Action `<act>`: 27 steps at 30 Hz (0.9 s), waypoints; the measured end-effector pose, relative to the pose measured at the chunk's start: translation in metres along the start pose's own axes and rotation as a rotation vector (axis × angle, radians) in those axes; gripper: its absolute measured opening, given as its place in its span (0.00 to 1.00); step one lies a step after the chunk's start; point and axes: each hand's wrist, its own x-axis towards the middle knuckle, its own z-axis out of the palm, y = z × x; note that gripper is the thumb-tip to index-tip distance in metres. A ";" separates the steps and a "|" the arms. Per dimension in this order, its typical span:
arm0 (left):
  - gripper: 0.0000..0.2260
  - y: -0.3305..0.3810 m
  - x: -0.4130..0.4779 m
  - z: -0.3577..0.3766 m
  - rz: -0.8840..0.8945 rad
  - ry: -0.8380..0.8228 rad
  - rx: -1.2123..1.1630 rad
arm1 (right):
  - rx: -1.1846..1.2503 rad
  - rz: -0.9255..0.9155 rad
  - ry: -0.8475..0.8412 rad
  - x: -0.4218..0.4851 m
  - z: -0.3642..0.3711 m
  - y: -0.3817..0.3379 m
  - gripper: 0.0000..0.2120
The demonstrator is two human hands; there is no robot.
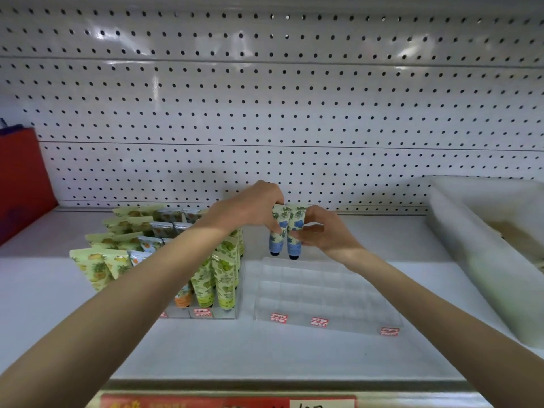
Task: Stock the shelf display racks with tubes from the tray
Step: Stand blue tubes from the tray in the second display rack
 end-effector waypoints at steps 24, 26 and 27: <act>0.16 0.007 -0.009 -0.001 -0.064 0.040 0.024 | -0.077 -0.013 -0.033 -0.006 -0.002 0.005 0.12; 0.15 0.006 -0.011 -0.001 -0.059 0.063 -0.002 | -0.089 -0.010 -0.038 -0.006 -0.002 0.005 0.13; 0.15 0.006 -0.012 -0.002 -0.057 0.077 -0.015 | -0.093 -0.008 -0.043 -0.006 -0.002 0.004 0.13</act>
